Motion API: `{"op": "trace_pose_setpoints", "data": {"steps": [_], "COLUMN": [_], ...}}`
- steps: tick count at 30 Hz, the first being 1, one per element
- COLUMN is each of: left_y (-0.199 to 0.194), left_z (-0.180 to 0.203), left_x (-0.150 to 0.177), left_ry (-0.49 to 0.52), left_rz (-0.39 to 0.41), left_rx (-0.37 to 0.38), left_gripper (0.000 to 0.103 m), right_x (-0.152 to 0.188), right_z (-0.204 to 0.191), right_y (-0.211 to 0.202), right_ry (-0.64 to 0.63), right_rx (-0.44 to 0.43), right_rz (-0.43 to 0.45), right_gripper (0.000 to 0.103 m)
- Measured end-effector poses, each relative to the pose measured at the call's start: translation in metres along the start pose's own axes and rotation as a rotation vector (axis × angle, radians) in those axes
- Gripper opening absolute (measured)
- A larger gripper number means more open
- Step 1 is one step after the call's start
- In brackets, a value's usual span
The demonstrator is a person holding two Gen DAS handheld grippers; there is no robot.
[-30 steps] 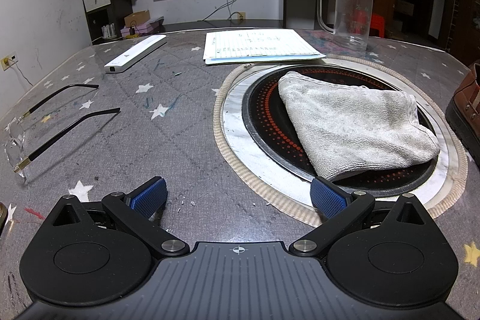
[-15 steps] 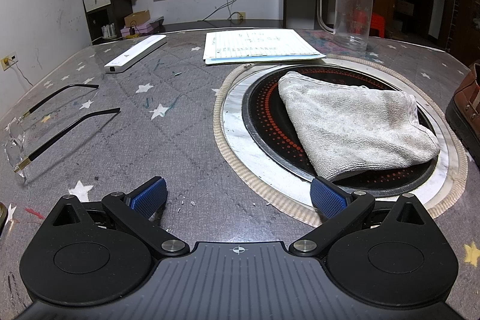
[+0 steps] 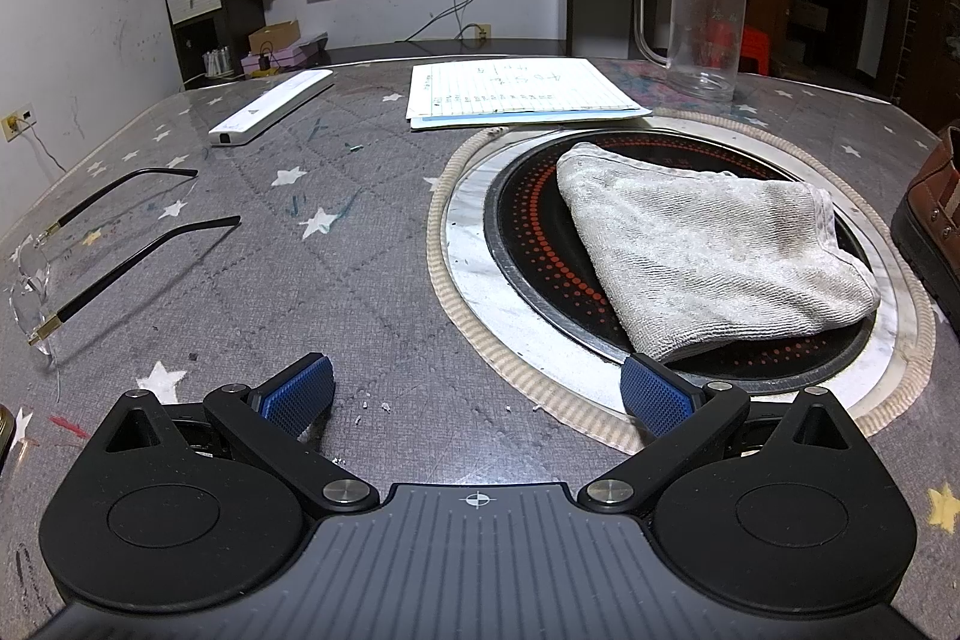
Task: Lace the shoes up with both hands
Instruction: 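Grasp the brown shoelace end with the right gripper, then grasp the brown shoe's eyelet flap with the left gripper while the right gripper holds the lace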
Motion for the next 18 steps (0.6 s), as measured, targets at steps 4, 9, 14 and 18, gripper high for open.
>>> {"op": "trace_pose_setpoints", "data": {"steps": [4,9,14,18], "left_y": [0.000,0.002,0.001,-0.002], "left_z": [0.000,0.000,0.000,0.008], "left_x": [0.000,0.000,0.000,0.001], "left_ry": [0.000,0.002,0.014,0.039], "left_rz": [0.000,0.000,0.003,-0.003], "left_rx": [0.000,-0.001,-0.010,-0.002], "left_gripper": [0.103,0.103,0.103,0.103], "right_x": [-0.001,-0.001,-0.004,-0.006], "right_z": [-0.004,-0.002,0.000,-0.008], "right_y": [0.015,0.028,0.032,0.033], "right_ry": [-0.023,-0.017,-0.043,-0.103], "right_rx": [-0.024,-0.039,-0.032,-0.005], "right_rz": [-0.025,-0.038,-0.034,-0.030], "right_gripper": [0.026,0.021,0.009,0.002]}}
Point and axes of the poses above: each gripper's, at about its wrist camera, not at the fingertips, and y roughly the way its jaws point, z to its right, x to its underside, the point moved 7 cm from there along y, roughly the way its jaws point, and after that the axes turned 5 degrees about -y, right-handed, at the moved point
